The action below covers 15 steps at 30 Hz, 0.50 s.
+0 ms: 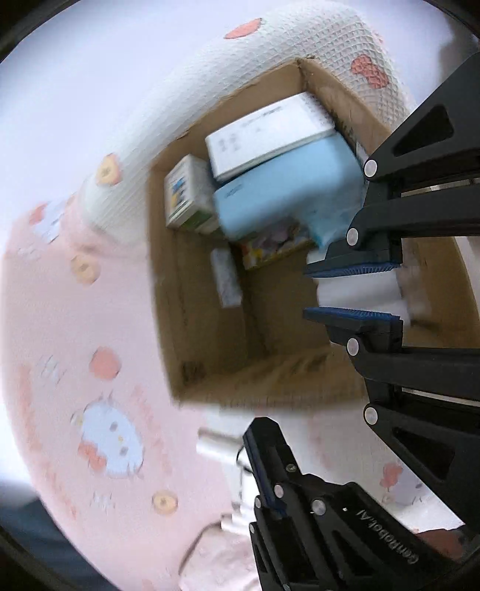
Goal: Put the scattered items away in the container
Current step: 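Withdraw the right gripper from the box back to the scattered tubes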
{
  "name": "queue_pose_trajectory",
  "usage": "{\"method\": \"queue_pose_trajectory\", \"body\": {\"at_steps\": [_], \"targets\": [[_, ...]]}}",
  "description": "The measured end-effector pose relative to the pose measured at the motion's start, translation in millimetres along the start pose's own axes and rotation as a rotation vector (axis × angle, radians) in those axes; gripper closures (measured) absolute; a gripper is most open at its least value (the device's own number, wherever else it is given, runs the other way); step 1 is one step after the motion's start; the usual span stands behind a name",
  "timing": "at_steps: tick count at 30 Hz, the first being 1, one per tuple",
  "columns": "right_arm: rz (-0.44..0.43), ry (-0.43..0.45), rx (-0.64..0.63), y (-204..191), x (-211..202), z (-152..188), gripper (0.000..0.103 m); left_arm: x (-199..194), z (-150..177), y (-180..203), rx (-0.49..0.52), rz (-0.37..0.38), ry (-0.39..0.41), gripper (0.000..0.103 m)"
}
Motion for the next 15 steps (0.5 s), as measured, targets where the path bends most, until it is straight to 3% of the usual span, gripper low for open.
{"method": "queue_pose_trajectory", "body": {"at_steps": [4,8,15], "targets": [[0.037,0.156,-0.069,-5,-21,-2,0.09,-30,13,-25,-0.038,-0.053,0.062,0.102],[-0.125,0.317,-0.125,-28,-53,-2,0.09,-34,34,-58,-0.157,-0.047,0.044,0.102],[-0.203,0.37,-0.317,-100,-61,36,0.09,-36,84,-119,-0.309,-0.192,-0.021,0.102]]}}
Point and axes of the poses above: each gripper's, at about its wrist camera, not at the fingertips, and x roughly the way its jaws point, y to its right, z to its underside, the point moved 6 cm from there along x, roughly the way its jaws point, and after that the axes turned 6 degrees about z, right-handed, at the moved point
